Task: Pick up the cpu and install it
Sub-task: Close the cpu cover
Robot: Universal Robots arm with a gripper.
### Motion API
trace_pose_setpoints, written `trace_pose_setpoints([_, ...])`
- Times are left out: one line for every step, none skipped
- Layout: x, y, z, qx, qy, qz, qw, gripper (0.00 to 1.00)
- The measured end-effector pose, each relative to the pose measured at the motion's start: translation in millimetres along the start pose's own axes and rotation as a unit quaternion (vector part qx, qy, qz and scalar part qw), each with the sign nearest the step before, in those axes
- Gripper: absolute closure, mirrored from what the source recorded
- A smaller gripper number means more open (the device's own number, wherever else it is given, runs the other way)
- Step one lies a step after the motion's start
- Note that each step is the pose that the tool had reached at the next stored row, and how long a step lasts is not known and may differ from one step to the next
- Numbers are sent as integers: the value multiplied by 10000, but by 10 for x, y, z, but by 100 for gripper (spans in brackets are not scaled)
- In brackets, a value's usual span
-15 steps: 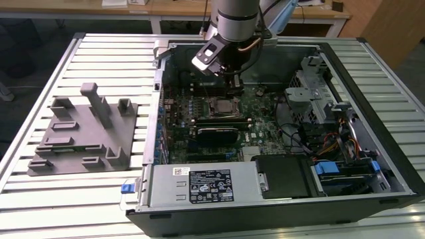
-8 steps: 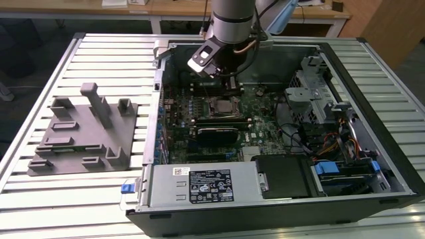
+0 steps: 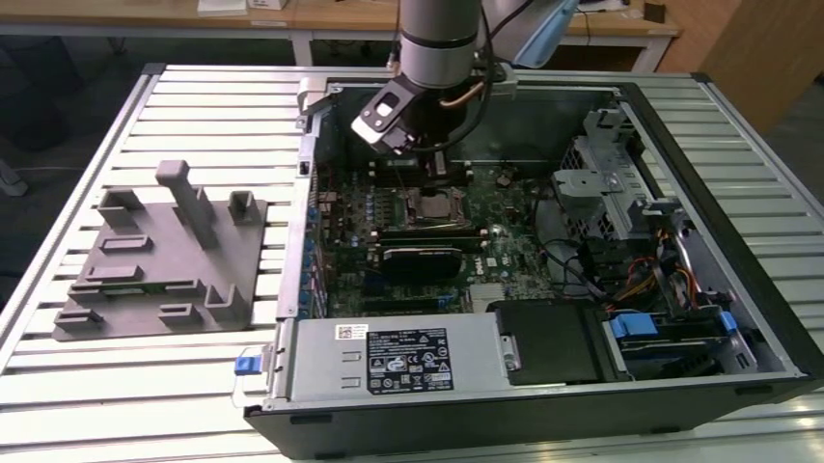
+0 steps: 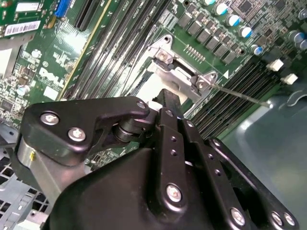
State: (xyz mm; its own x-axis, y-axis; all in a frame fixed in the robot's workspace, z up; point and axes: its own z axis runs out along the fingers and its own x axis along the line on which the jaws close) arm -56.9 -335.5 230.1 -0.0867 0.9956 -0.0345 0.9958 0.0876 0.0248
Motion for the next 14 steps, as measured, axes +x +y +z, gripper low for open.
trace_pose_setpoints([1, -9, 7, 0, -1, -1, 10000, 89])
trace_pose_setpoints([2, -18, 14, 0, 0, -2, 10000, 89])
trace_pose_setpoints([3, -25, 21, 0, 0, -2, 10000, 89])
trace_pose_setpoints([4, -32, 29, 0, -1, -3, 10000, 89])
trace_pose_setpoints([5, -38, 38, 0, -1, -3, 10000, 89])
trace_pose_setpoints([5, -43, 47, 0, 0, -3, 10000, 89])
trace_pose_setpoints([6, -48, 57, 0, 0, -3, 10000, 89])
trace_pose_setpoints([7, -54, 68, 0, 0, -3, 10000, 89])
trace_pose_setpoints([7, -59, 78, 0, 0, -3, 10000, 89])
trace_pose_setpoints([8, -64, 88, 0, 0, -4, 10000, 89])
trace_pose_setpoints([9, -68, 98, 0, 0, -4, 10000, 89])
trace_pose_setpoints([10, -73, 108, 0, 0, -4, 10000, 89])
trace_pose_setpoints([10, -77, 119, 0, 0, -4, 10000, 89])
trace_pose_setpoints([11, -82, 129, 0, 0, -4, 10000, 89])
